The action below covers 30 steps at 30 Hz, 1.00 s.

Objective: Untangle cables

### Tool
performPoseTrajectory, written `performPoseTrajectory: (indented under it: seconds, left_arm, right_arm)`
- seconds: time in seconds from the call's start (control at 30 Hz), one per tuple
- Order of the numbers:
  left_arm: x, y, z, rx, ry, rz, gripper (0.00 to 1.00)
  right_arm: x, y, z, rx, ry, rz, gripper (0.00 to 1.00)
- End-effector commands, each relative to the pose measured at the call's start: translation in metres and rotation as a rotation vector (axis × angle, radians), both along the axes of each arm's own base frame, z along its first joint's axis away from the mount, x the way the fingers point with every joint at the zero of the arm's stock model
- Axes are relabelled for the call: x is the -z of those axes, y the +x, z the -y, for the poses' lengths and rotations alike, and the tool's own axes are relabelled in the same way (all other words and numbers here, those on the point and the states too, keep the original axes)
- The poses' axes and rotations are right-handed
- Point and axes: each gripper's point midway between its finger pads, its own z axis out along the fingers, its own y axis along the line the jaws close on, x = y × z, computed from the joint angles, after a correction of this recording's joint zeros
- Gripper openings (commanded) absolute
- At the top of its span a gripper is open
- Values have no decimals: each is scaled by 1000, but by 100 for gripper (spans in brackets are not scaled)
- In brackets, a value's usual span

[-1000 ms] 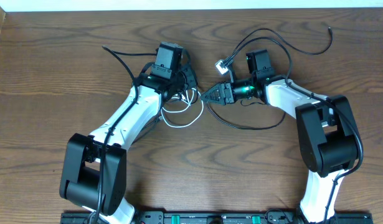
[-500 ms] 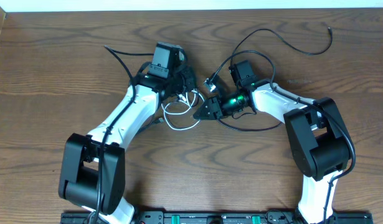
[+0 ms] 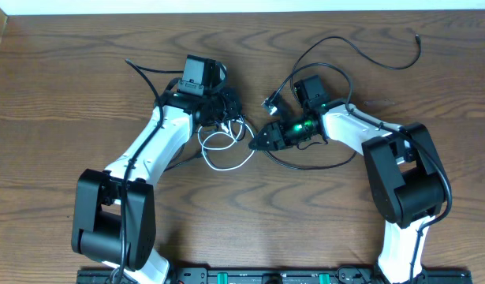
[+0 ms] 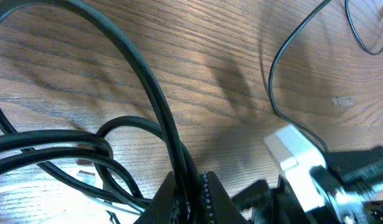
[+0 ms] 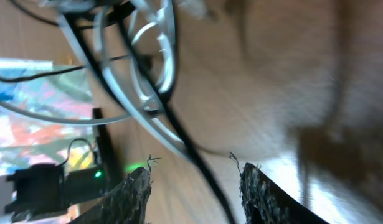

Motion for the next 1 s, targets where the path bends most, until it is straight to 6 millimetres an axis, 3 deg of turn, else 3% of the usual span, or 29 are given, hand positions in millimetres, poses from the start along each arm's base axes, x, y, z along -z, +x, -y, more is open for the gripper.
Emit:
performPoseTrajectory:
  seconds: [0.0, 0.13, 0.27, 0.43, 0.6, 0.73, 0.87, 0.97]
  left_arm:
    - [3, 2, -5, 3, 30, 9, 7]
    - [2, 5, -4, 3, 26, 21, 7]
    - [1, 5, -4, 3, 23, 22, 7]
    - [1, 7, -10, -12, 23, 21, 7]
    - [1, 7, -14, -19, 4, 7, 7]
    - [0, 2, -8, -31, -46, -31, 7]
    - [0, 2, -8, -60, -60, -50, 7]
    - [-1, 2, -9, -87, -85, -71, 7]
  right_arm:
    - [-49, 4, -5, -46, 197, -4, 48]
    - [-52, 2, -3, -46, 188, 0, 50]
    - [-27, -6, -2, -48, 43, 18, 52]
    - [-17, -11, -5, -62, -32, 46, 52]
    - [-42, 3, -4, -37, -60, 153, 51]
    - [-81, 7, -3, -23, -41, 259, 57]
    - [-77, -11, -4, -48, -67, 200, 58]
    - [-54, -30, 0, -66, -160, 135, 56]
